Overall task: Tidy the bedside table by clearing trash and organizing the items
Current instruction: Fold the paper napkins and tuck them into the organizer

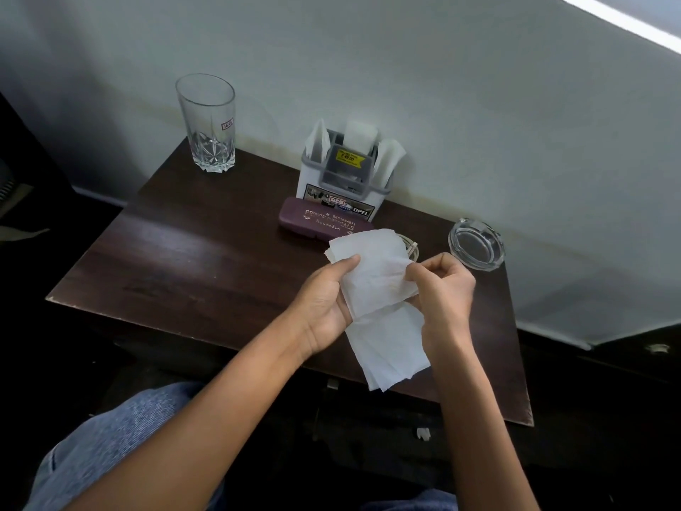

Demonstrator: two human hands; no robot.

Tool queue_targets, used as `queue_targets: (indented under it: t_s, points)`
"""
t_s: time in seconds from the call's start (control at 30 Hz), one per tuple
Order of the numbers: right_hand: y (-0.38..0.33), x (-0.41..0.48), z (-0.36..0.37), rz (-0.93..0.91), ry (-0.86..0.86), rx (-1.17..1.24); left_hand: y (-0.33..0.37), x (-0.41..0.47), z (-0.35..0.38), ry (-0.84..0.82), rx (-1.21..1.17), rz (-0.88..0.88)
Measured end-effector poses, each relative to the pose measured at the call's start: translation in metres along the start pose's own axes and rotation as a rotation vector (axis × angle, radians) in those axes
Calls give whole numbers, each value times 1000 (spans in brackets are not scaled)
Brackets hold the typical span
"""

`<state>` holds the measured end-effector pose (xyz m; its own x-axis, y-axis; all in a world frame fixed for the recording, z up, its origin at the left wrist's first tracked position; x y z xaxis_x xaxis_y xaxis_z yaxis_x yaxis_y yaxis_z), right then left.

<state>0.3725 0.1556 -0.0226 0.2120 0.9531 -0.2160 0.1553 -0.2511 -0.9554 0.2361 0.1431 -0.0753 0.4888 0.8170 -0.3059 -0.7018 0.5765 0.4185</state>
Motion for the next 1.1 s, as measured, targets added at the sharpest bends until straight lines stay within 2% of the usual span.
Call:
queue_targets:
  t_s: [0.2, 0.27, 0.37, 0.43, 0.6, 1.1]
  points:
    - [-5, 6, -1, -32, -133, -197, 10, 1, -9, 96, 76, 82]
    - [-2, 11, -15, -16, -116, -377, 20, 0, -16, 165, 107, 142]
    - [20, 19, -35, 125, -91, -796, 39, -6, -30, 297, 180, 226]
    - [40, 22, -37, 182, -138, -893, 48, -11, -41, 397, 211, 257]
    - [50, 23, -25, 196, -185, -915, 56, -18, -57, 540, 207, 261]
    - [52, 24, -23, 211, -229, -776, 51, -17, -58, 528, 249, 210]
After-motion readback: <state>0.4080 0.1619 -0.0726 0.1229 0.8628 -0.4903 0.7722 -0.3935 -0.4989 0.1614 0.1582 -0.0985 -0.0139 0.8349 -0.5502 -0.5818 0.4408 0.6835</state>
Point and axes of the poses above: each hand's wrist, its own x-axis towards the middle knuckle, its own z-axis out of the palm, y = z × x, the point moved 8 cm from there along x, towards the middle knuckle, and after that the axes turned 15 degrees about -y, right-handed, at the moved point
